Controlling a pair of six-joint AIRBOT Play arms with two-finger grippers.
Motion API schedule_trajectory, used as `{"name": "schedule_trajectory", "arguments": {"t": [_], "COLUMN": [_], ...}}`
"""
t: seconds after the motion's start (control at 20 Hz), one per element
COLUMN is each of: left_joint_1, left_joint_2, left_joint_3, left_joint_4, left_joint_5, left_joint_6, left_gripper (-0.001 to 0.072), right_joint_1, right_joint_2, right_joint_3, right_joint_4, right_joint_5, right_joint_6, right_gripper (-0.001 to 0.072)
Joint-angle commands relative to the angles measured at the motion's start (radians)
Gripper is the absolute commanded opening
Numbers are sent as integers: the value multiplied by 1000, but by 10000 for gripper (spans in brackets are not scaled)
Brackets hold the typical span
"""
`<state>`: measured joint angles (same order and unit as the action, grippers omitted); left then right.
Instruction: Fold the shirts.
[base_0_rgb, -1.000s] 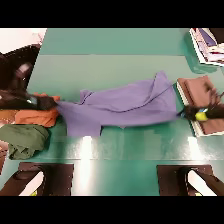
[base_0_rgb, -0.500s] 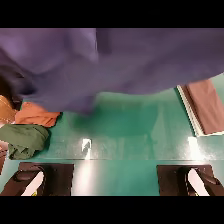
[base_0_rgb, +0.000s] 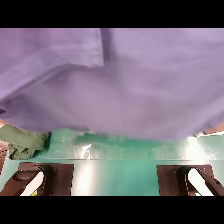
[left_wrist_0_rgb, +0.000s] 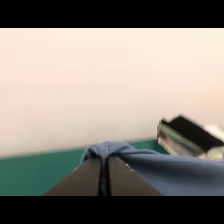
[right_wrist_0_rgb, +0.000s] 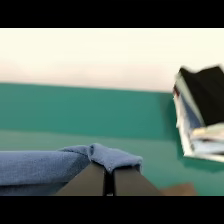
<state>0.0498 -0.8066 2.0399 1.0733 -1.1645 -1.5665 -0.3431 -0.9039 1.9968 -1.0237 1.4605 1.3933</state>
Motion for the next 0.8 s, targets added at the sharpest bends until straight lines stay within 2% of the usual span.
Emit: {"name": "schedule_trajectory", "arguments": {"t": [0.0, 0.25, 0.4, 0.55, 0.75], "left_joint_1": [1, 1, 1, 1, 1], "left_joint_2": [-95, -335, -538, -719, -841], "left_joint_3": [-159, -444, -492, -473, -372], "left_joint_4": [0, 0, -3, -8, -8], "left_joint_5": [-108, -145, -122, 4, 147], "left_joint_6": [-4, 57, 82, 82, 100], "left_gripper": [24, 25, 24, 24, 24], "right_joint_1": [78, 233, 280, 288, 287], "right_joint_2": [-68, -301, -487, -682, -848], "right_joint_3": [-138, -356, -421, -357, -140], "right_joint_4": [-1, -161, -182, -175, -173], "right_joint_5": [59, 91, 43, -62, -81], "right_joint_6": [5, 23, 21, 21, 23], "right_gripper": [13, 14, 14, 14, 14]}}
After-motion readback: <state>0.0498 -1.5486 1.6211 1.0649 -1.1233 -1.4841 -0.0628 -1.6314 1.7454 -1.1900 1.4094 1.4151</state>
